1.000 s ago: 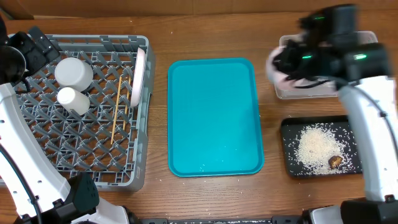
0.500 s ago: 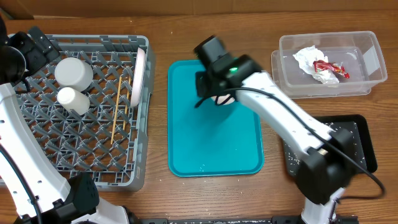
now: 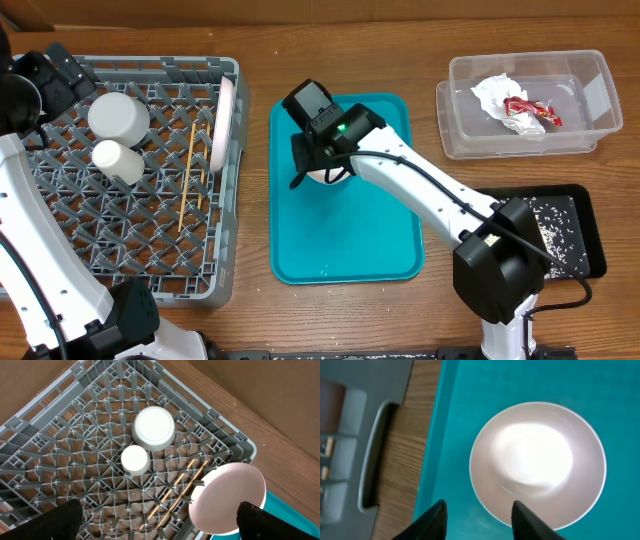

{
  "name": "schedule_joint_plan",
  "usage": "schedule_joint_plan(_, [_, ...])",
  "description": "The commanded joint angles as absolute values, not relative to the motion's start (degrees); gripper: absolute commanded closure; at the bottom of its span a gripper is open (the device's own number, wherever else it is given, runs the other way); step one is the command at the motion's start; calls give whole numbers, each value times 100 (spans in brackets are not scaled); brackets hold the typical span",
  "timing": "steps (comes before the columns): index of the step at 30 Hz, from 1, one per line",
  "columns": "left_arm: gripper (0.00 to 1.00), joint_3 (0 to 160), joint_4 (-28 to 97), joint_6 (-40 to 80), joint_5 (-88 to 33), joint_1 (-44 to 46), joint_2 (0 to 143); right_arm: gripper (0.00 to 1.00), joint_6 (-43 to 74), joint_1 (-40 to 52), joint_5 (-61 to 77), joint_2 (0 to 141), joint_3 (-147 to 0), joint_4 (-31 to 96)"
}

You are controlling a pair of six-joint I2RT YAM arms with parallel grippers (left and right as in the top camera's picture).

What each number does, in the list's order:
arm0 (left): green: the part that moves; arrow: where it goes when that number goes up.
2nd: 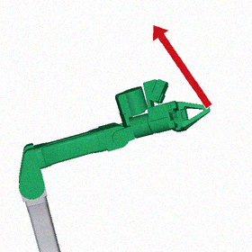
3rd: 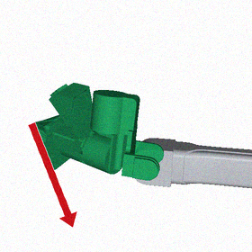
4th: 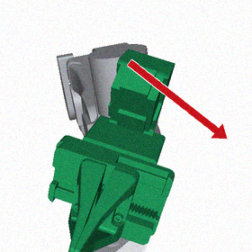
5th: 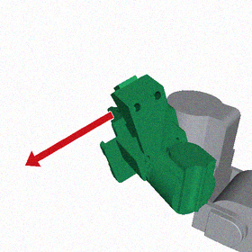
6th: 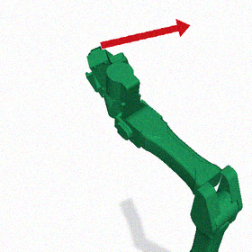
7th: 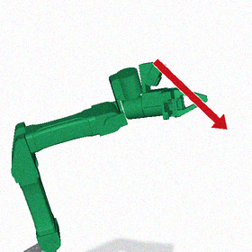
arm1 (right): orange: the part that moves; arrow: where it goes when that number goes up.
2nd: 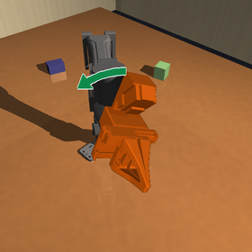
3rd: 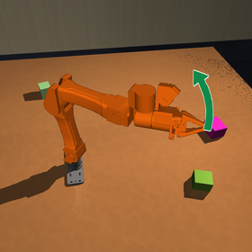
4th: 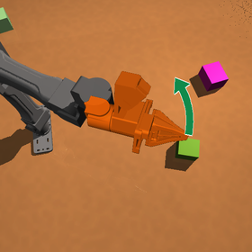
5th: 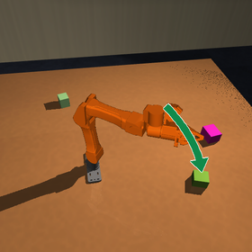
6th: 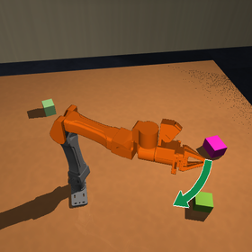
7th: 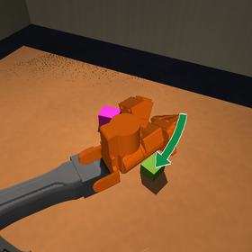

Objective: Sort waste into correct bins and load items into the dishwasher
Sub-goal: 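Carry the white bowl with the right gripper onto the teal tray, then release the bowl and raise the right gripper back to the right side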

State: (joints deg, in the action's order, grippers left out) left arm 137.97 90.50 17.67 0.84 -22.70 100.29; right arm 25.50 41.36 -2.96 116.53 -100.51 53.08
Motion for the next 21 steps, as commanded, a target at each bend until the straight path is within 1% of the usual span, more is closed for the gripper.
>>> schedule_joint_plan(1, [0, 13784, 9037, 1824, 40, -2285, 10012, 46, 2532, 4156, -294, 11688, -10160, 5280])
schedule_joint_plan(5, [0, 13784, 9037, 1824, 40, -2285, 10012, 39, 2530, 4099, -362, 11596, -10256, 5404])
schedule_joint_plan(7, [0, 13784, 9037, 1824, 40, -2285, 10012, 37, 2532, 4016, -672, 11476, -10468, 5601])
schedule_joint_plan(8, [0, 13784, 9037, 1824, 40, -2285, 10012, 33, 2534, 3957, -869, 11408, -10621, 5728])
schedule_joint_plan(9, [0, 13784, 9037, 1824, 40, -2285, 10012, 21, 2534, 3870, -1087, 11323, -10838, 5887])
schedule_joint_plan(10, [0, 13784, 9037, 1824, 40, -2285, 10012, 0, 2534, 3778, -1238, 11253, -11048, 6020])
schedule_joint_plan(13, [0, 13784, 9037, 1824, 40, -2285, 10012, 0, 2539, 3221, -1406, 10993, -11874, 6429])
schedule_joint_plan(16, [0, 13784, 9037, 1824, 40, -2285, 10012, 0, 2558, 2499, -1365, 10794, -12383, 6523])
schedule_joint_plan(21, [0, 13784, 9037, 1824, 40, -2285, 10012, 0, 2554, 1138, -1345, 10676, -12560, 6390])
